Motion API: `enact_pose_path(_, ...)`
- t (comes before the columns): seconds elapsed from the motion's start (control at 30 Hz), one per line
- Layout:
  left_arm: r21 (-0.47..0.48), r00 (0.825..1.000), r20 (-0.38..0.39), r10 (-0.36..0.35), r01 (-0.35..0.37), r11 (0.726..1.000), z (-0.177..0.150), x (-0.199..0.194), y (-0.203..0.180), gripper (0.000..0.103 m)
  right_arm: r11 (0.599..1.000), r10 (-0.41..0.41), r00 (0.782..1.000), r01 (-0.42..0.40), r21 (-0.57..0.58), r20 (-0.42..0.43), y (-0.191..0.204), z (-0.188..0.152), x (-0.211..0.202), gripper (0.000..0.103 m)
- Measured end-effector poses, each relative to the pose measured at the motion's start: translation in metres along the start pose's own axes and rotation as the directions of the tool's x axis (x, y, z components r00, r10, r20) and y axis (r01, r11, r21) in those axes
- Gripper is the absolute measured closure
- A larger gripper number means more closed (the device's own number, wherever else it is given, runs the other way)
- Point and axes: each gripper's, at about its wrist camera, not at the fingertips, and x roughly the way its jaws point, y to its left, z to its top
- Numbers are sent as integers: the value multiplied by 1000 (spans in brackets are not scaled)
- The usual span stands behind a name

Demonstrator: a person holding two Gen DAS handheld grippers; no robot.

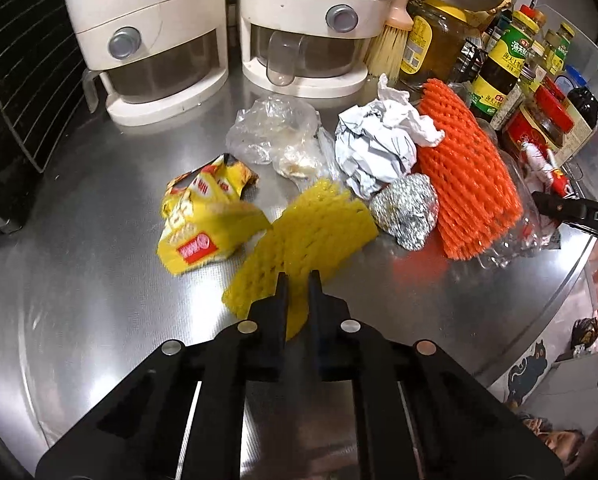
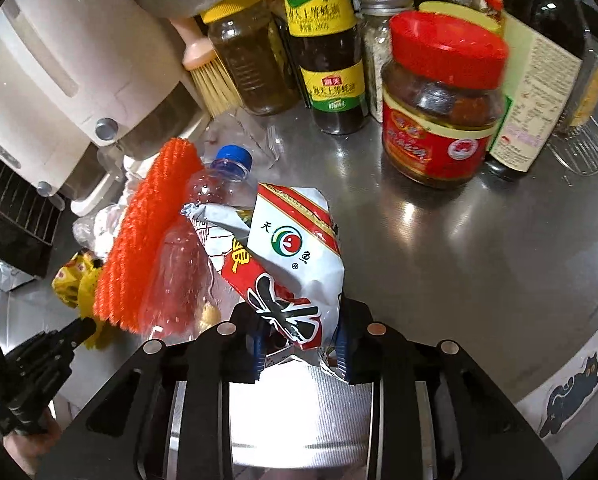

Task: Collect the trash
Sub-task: 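Grasp the yellow foam net with the left tool while the right tool grasps the white snack wrapper, then carry both items over the bin and open both tools to drop them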

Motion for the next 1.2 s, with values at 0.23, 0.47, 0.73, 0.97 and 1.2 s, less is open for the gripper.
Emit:
enact_pose_path(0.23, -9, 999, 24, -21, 21, 1000, -17, -32, -10, 95, 1000, 8, 1000, -8, -5, 24, -2, -12, -25, 75)
enact_pose_path(0.47, -11, 999, 42, -31, 32, 999, -46, -64, -24, 95, 1000, 14, 999, -14, -22, 39, -1, -39, -54, 75)
enact_pose_path(0.73, -32, 999, 27, -18, 19, 999, -98, -89, -33, 95, 998, 39, 999, -38, -53, 10, 4, -84, -66, 75)
enact_pose_path(0.97, -44, 1000, -8, -18, 18, 999, -140, -94, -37, 95, 995, 53, 998, -56, -79, -39, 11, -125, -63, 75)
enact_pose_path(1.2, -60, 998, -55, -24, 21, 998, -180, -82, -42, 95, 995, 40, 994, -49, -87, -101, 7, -162, -48, 75)
